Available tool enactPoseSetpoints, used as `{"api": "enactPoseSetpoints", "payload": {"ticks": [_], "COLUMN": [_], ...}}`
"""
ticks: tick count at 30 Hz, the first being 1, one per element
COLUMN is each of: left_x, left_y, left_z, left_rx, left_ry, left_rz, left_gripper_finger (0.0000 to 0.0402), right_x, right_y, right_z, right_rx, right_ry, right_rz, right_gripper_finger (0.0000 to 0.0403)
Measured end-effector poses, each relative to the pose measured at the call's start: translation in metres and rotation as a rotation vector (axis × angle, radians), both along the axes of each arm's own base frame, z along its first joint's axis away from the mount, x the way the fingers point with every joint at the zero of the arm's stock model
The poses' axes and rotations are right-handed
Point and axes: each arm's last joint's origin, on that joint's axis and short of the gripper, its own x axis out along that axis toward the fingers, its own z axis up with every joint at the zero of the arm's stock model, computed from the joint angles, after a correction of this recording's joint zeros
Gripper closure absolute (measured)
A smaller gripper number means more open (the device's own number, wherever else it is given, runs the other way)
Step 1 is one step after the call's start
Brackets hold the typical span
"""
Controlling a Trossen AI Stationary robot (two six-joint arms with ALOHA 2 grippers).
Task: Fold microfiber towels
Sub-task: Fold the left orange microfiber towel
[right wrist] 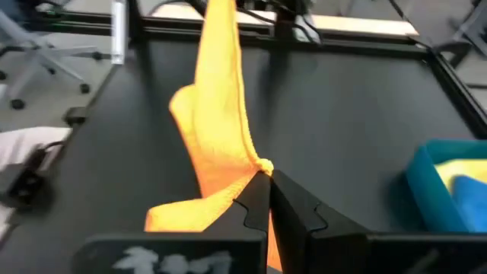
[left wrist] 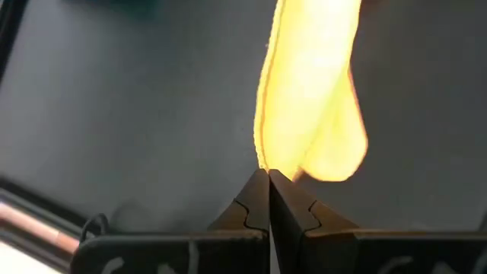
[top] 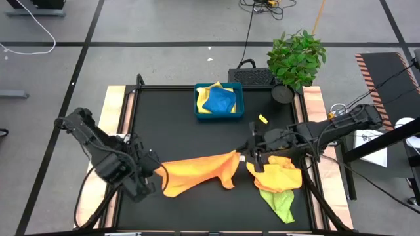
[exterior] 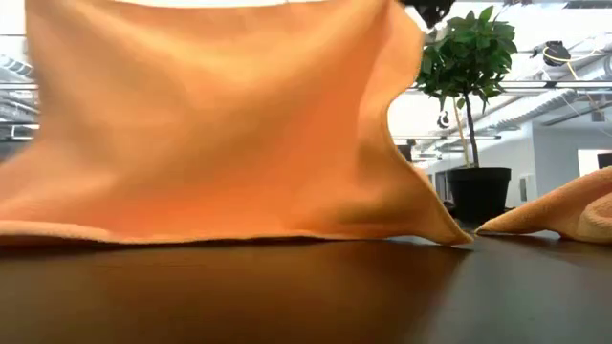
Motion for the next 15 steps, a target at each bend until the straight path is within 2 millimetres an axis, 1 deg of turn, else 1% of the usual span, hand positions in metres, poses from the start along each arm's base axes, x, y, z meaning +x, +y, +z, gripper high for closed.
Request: {"api": "enactPoseSetpoints", "payload": {"ticks": [3,6,10,15], "left_x": [0.000,-0.004,-0.012,-0.022], "left_y": [0.009,0.012,0.014,0.015], "left_z": [0.003,0.012,0.030,0.048], "left_rx": [-0.006,-0.035,-0.116,-0.194], "left_ry": [0.004,-0.026,-0.055,-0.097], "left_rz": [0.001,-0.005,-0.038,-0.046], "left_gripper_finger": [0.0401,0.0401,0.0401,0.0401], "right_x": [0.002,0.005,0.006,0.005], "right_y": [-0.009,-0.010,-0.003,0.008], "right_z": [0.000,0.003,0.010,0.014], "right_rx": [0.007,0.067,0.174,0.239], "right_ry": [-0.001,-0.036,-0.084,-0.116], "right_rz": [-0.030,0.030,0.181,0.271], "right_gripper_finger": [0.0403,0.0403,0.0403,0.0403]}}
